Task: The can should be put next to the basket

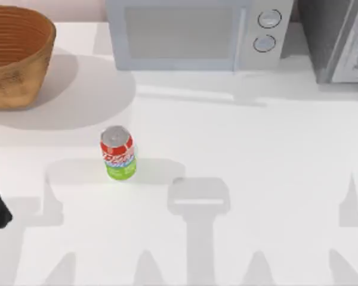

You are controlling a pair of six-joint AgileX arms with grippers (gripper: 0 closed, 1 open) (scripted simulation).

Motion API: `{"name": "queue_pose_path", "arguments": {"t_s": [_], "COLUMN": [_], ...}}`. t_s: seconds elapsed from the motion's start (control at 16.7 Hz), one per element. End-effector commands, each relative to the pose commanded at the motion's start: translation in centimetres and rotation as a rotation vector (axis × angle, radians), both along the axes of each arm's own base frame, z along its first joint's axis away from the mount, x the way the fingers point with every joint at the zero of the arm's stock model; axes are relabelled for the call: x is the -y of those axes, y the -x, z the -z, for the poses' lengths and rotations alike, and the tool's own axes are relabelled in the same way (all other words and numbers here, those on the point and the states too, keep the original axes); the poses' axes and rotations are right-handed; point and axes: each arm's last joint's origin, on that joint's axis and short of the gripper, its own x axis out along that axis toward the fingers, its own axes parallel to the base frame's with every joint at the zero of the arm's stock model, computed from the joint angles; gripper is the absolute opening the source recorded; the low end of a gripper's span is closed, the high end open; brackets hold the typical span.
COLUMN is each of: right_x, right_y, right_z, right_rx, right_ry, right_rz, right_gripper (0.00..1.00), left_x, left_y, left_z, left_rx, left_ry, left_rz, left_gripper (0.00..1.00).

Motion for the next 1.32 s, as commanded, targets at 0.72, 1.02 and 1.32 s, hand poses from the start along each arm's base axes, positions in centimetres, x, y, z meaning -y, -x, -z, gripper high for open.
{"name": "queue_pose_path", "arguments": {"t_s": [0.72, 1.02, 1.32], "right_x": [0.0, 0.0, 0.0], "right_y": [0.0, 0.0, 0.0], "right_z": [0.0, 0.0, 0.0], "right_rx": [0.000, 0.000, 0.000], "right_ry": [0.000, 0.000, 0.000], "right_rz": [0.000, 0.000, 0.000], "right_gripper": [1.00, 1.00, 1.00], "left_x": [2.9, 7.1, 12.3], "left_y": [-3.0, -8.8, -15.1], "left_z": [-4.0, -5.5, -4.6], "left_rx": [-0.486, -0.916, -1.266], "left_ry": [-0.209, -0.422, -0.602], "left_rz": [0.249, 0.459, 0.621], "left_gripper": [1.00, 1.00, 1.00]}}
